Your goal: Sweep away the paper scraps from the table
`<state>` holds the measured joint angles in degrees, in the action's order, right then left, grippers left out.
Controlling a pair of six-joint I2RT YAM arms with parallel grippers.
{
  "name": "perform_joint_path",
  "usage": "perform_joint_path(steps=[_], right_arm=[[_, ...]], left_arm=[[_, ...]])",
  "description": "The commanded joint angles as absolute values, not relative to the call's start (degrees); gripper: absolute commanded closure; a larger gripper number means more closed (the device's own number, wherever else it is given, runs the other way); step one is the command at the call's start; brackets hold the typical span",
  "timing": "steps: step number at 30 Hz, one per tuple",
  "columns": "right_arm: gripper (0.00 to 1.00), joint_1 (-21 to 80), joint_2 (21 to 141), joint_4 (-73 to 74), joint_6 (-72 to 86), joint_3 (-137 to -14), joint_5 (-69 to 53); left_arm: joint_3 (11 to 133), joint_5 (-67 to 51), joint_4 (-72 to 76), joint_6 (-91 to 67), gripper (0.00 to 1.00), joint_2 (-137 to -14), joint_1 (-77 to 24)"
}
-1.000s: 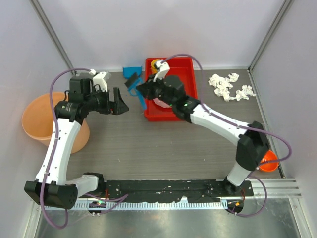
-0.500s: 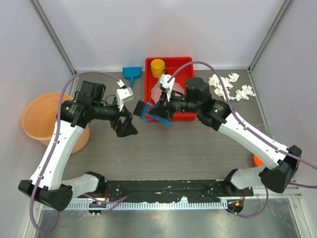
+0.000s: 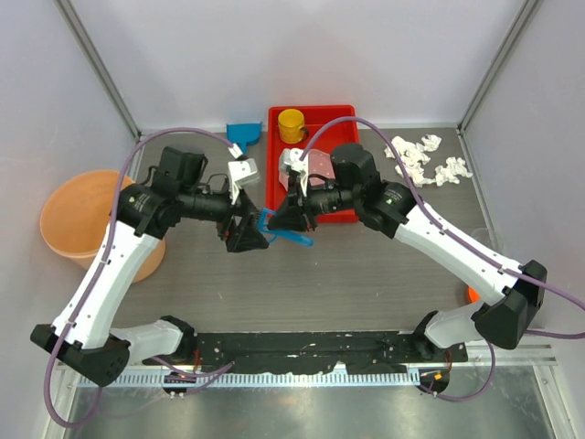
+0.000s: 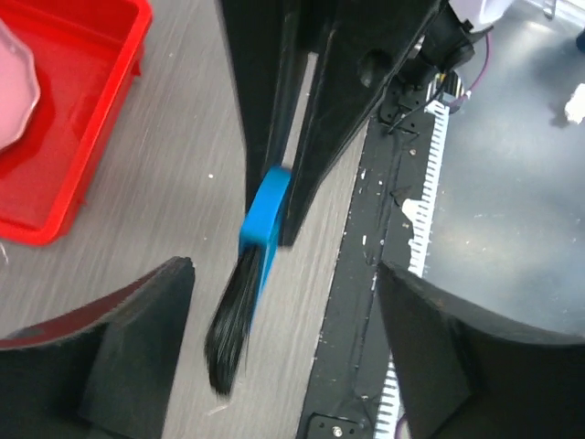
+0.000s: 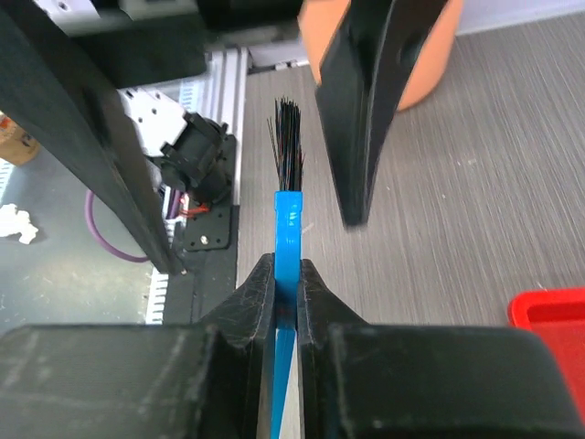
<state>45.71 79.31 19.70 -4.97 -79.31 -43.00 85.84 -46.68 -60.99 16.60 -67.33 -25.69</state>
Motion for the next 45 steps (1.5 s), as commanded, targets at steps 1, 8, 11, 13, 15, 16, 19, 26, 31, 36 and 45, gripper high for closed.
perform_joint_path(steps=[1,8,11,13,15,16,19,26,31,36,45], right_arm=[[0.99,46.93,79.89,12.75,-2.11,-82.44,-46.67],[0.99,46.93,79.63,13.54,-2.37,-83.32,-46.41],[0.99,46.93,79.72,12.48,-1.58,-83.23,-46.32],[0.99,46.93,79.54,12.30,-1.32,-83.32,-44.58],[0.57,46.50,78.41,12.74,-0.53,-83.32,-41.15],[0.43,45.89,77.62,14.40,-0.61,-83.23,-39.39],[0.22,39.05,72.96,17.21,-1.49,-80.35,-43.57],[0.18,34.80,63.55,24.09,-7.82,-74.02,-44.55],[0.14,34.72,55.22,5.13,11.65,-62.61,-46.50],[0.13,32.96,52.38,-3.96,28.19,-63.36,-38.42],[0.13,31.11,54.23,-27.71,60.80,-55.74,-22.16]], left_arm=[[86.13,-46.49,-57.30,11.43,0.32,-69.17,-28.21],[85.78,-47.37,-57.57,11.42,0.88,-67.76,-28.39],[85.52,-47.90,-58.27,11.08,1.00,-68.64,-28.74],[85.43,-48.16,-59.32,11.51,1.00,-68.64,-28.74],[85.52,-47.99,-59.15,11.34,1.00,-68.03,-28.74],[85.69,-47.73,-59.06,11.34,1.00,-67.07,-28.74],[87.53,-47.81,-61.34,14.05,1.00,-66.10,-28.65],[89.30,-49.48,-61.80,12.93,1.00,-65.92,-28.65],[87.02,-50.54,-50.13,-2.42,1.00,-64.43,-25.06],[87.27,-51.49,-34.82,-21.77,1.00,-66.00,-20.22],[84.20,-58.80,-20.83,-38.76,1.00,-66.45,-20.21]])
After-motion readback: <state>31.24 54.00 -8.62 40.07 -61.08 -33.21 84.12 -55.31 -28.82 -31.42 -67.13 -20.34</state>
